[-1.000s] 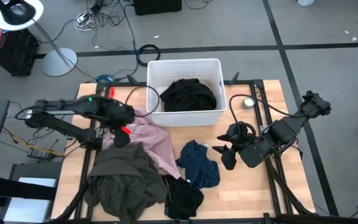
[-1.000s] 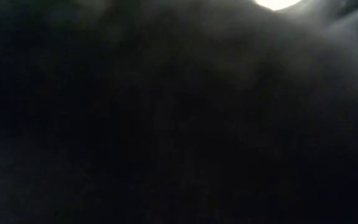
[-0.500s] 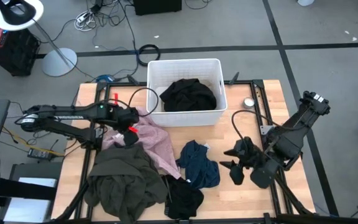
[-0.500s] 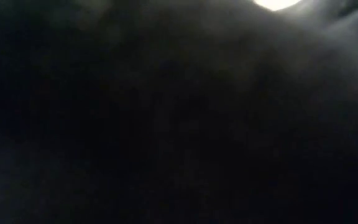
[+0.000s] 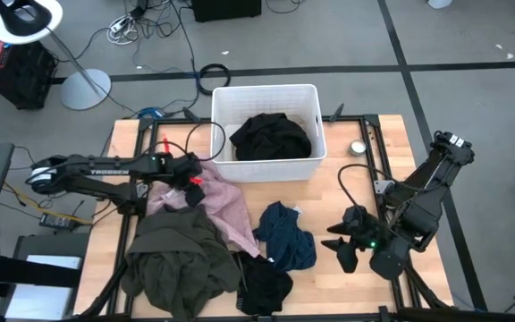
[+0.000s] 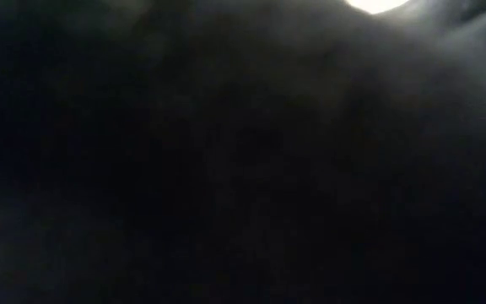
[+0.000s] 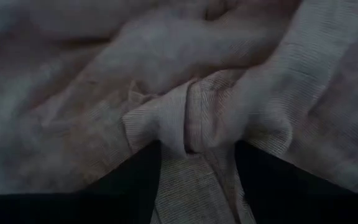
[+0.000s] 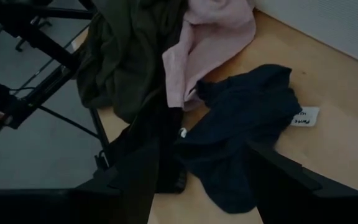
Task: Sort clothes
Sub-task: Put the pink shirt into the white bin
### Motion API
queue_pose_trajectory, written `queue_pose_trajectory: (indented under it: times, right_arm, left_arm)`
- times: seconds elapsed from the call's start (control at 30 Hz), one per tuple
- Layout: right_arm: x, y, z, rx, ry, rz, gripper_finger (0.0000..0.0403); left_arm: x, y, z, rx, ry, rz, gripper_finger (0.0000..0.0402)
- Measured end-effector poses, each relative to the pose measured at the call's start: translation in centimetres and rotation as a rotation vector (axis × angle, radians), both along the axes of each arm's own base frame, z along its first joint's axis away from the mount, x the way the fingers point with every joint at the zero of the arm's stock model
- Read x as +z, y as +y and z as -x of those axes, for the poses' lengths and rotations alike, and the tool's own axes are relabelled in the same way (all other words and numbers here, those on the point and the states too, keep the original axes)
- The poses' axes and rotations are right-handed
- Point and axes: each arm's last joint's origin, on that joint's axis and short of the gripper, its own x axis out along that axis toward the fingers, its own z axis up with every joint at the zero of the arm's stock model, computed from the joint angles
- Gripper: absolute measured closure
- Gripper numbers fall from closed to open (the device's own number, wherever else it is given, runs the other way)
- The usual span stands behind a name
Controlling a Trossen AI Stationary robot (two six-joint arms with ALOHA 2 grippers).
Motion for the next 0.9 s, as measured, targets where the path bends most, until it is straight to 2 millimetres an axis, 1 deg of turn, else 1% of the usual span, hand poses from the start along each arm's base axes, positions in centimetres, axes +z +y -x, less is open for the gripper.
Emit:
queue_pose_trajectory:
  times: [0.1, 0.17, 0.23, 0.3, 0.33, 0.37, 0.43, 0.5, 0.57, 0.7, 0.8, 0.9]
  right_arm:
    - [0.0, 0.0, 0.0, 0.001, 0.001, -0.002, 0.0174]
    - [0.0, -0.1, 0.1, 0.001, 0.005, 0.003, 0.0174]
    - [0.0, -0.1, 0.1, 0.001, 0.009, 0.008, 0.0174]
    - [-0.1, -0.2, 0.1, 0.001, 0.014, 0.015, 0.0174]
    - [-0.1, -0.2, 0.1, 0.001, 0.014, 0.016, 0.0174]
    - [-0.1, -0.2, 0.1, 0.001, 0.014, 0.016, 0.0174]
    - [-0.1, -0.2, 0.1, 0.001, 0.016, 0.018, 0.0174]
    - [-0.1, -0.2, 0.2, 0.001, 0.019, 0.022, 0.0174]
    - [-0.1, -0.3, 0.2, -0.001, 0.022, 0.030, 0.0174]
    - [-0.2, -0.4, 0.2, -0.007, 0.017, 0.065, 0.0174]
    - [-0.2, -0.6, 0.3, -0.014, 0.008, 0.104, 0.0174]
    - [-0.2, -0.7, 0.4, -0.020, 0.009, 0.132, 0.0174]
  left_arm:
    - [-1.0, -0.2, 0.3, -0.017, 0.034, 0.055, 0.0193]
    - [-1.3, -0.4, 0.5, -0.022, 0.063, 0.101, 0.0214]
    - [-1.4, -0.6, 0.8, -0.009, 0.094, 0.138, 0.0264]
    - [-1.4, -0.7, 1.1, 0.002, 0.110, 0.170, 0.0338]
    - [-1.3, -0.7, 1.2, 0.015, 0.118, 0.189, 0.0368]
    - [-1.1, -0.8, 1.3, 0.034, 0.130, 0.200, 0.0381]
    - [-0.3, -0.8, 1.2, 0.035, 0.155, 0.207, 0.0389]
    - [1.0, -0.9, 1.0, 0.029, 0.188, 0.210, 0.0395]
    - [3.0, -1.0, 0.7, 0.023, 0.213, 0.179, 0.0396]
    - [7.9, -1.1, 0.2, -0.003, 0.229, 0.069, 0.0399]
    - [11.7, -1.1, 0.1, -0.005, 0.189, 0.005, 0.0399]
    - [15.1, -1.1, 0.3, 0.008, 0.135, -0.018, 0.0400]
